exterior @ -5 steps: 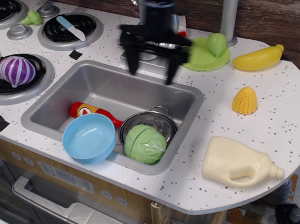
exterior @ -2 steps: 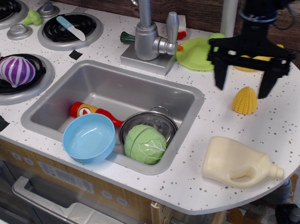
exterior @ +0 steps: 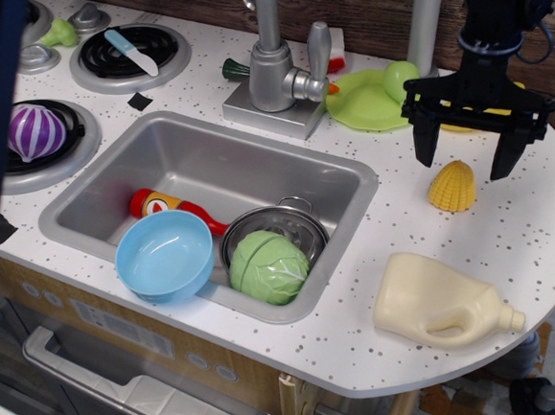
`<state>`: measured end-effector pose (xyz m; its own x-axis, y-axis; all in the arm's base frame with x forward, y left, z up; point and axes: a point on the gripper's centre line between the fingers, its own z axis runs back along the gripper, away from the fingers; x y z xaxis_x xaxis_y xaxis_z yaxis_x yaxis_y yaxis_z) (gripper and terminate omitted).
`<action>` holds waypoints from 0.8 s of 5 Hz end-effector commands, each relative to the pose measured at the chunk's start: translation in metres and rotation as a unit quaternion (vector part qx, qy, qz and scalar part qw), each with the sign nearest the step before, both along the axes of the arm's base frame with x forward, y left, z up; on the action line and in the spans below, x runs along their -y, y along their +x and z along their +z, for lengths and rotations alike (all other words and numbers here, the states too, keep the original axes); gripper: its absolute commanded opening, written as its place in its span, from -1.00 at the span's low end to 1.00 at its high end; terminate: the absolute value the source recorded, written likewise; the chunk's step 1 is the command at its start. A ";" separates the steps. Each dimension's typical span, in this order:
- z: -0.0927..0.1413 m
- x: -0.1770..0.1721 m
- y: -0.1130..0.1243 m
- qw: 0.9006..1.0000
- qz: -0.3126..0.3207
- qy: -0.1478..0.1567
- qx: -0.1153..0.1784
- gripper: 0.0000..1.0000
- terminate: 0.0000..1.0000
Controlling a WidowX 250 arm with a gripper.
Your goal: Put corn into bowl
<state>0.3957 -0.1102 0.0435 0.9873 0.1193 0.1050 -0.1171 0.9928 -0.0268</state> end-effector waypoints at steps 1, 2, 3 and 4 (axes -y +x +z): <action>0.000 -0.011 0.022 1.000 -0.014 -0.017 0.009 1.00 -1.00; -0.012 -0.015 0.021 0.999 -0.008 -0.036 0.003 1.00 -1.00; -0.008 -0.009 0.013 0.999 0.001 -0.039 -0.010 -1.00 -1.00; -0.001 -0.004 0.011 0.999 0.008 -0.029 -0.013 -1.00 -1.00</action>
